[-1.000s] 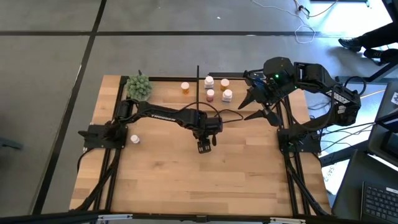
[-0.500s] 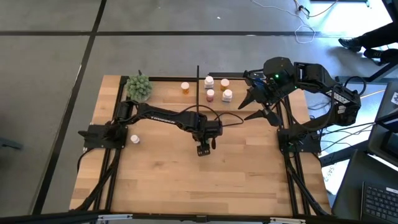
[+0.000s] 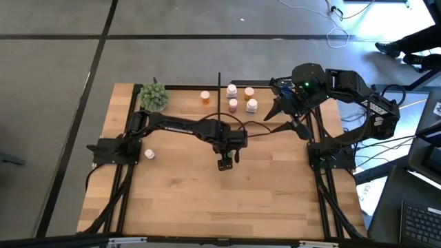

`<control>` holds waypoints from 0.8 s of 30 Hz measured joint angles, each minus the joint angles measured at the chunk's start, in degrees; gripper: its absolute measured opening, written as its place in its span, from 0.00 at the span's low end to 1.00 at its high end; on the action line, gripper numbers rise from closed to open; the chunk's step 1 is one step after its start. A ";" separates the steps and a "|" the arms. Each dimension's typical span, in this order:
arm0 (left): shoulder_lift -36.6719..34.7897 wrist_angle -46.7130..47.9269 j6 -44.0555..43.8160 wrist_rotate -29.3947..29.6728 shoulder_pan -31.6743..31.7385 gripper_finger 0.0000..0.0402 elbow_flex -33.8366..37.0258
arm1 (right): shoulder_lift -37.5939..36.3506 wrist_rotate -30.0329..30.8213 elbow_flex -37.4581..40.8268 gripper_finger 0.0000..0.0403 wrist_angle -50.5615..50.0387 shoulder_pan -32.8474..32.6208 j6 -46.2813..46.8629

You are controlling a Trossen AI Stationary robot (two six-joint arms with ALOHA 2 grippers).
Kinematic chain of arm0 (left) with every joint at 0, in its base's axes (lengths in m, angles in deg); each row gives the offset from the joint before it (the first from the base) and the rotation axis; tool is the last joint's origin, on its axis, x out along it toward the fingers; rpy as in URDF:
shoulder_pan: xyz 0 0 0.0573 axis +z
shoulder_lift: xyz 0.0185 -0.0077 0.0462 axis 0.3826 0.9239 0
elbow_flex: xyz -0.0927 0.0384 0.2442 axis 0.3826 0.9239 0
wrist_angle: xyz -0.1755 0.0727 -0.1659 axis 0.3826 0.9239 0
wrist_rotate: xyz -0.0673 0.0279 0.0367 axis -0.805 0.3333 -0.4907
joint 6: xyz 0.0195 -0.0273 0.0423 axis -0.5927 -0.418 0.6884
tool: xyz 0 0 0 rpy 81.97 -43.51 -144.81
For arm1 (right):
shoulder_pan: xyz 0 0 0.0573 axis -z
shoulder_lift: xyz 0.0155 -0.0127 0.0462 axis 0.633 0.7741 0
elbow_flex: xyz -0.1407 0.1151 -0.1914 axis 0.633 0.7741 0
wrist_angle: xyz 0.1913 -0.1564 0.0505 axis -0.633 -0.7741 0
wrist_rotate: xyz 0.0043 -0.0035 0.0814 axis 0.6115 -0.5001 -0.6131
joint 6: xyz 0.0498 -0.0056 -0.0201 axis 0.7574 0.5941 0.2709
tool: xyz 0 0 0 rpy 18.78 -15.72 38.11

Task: Pick and place medicine bottles onto shelf by color
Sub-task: Put the green medicine bottle on the shelf

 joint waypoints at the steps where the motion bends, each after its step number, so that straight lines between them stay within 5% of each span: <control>1: 0.00 1.06 0.02 0.64 0.00 0.87 -1.10 | 0.00 0.00 0.00 0.54 -0.01 -0.01 0.00; 9: -0.02 12.37 -0.26 8.64 -1.58 0.86 -10.07 | 0.00 0.02 0.00 0.54 0.00 0.01 -0.01; 24: -3.95 26.14 -2.57 8.31 -3.42 0.86 -16.17 | 0.01 0.02 0.00 0.54 0.05 -0.01 0.00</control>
